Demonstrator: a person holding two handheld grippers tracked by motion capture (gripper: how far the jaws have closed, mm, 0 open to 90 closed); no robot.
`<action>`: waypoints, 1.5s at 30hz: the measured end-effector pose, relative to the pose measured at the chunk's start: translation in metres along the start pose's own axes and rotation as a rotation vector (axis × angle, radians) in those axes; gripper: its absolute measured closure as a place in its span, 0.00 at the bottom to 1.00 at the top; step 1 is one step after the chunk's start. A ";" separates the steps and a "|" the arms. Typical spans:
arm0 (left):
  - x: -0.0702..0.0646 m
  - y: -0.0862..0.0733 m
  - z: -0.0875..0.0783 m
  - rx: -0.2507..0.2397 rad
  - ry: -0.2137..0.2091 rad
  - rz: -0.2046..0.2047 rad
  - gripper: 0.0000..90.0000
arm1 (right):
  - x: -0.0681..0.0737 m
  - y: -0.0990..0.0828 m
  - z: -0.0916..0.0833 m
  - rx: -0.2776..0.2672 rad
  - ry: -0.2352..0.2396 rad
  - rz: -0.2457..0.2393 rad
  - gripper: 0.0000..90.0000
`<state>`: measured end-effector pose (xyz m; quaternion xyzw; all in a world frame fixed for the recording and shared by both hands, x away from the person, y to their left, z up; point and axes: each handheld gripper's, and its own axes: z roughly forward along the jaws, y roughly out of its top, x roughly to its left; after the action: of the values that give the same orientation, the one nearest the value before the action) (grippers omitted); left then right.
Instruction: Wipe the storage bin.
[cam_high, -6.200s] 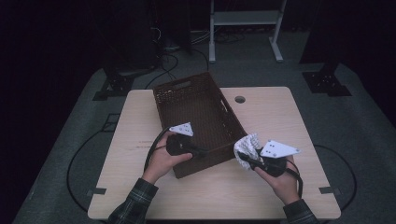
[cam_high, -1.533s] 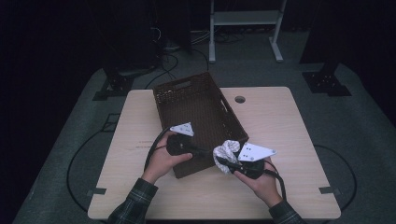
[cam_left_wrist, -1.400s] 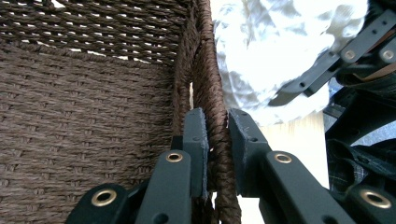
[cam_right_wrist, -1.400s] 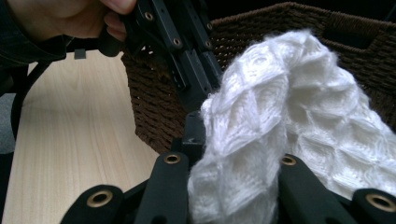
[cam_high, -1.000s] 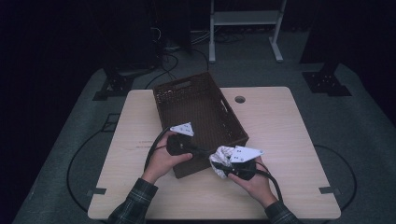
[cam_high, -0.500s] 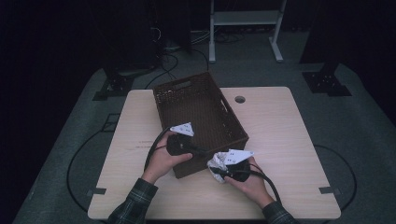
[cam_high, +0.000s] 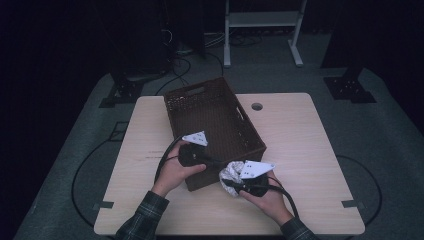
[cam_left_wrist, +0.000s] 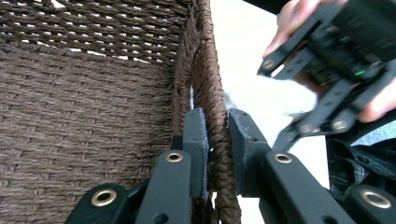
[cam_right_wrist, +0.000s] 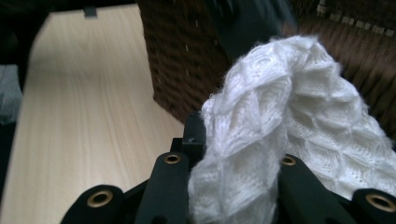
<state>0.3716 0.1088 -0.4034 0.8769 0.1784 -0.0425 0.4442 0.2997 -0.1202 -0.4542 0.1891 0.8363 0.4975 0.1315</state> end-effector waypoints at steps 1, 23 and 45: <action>0.000 0.000 0.000 -0.001 0.000 0.002 0.86 | 0.001 0.003 -0.002 -0.012 0.001 -0.003 0.84; 0.001 0.000 0.000 -0.001 -0.001 0.003 0.86 | 0.006 0.013 0.006 -0.023 0.014 -0.028 0.84; 0.000 0.000 0.000 -0.002 -0.002 0.002 0.86 | 0.009 -0.012 0.041 0.100 0.048 -0.013 0.84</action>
<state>0.3719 0.1090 -0.4038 0.8767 0.1772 -0.0429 0.4452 0.3065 -0.0895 -0.4846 0.1779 0.8643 0.4586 0.1052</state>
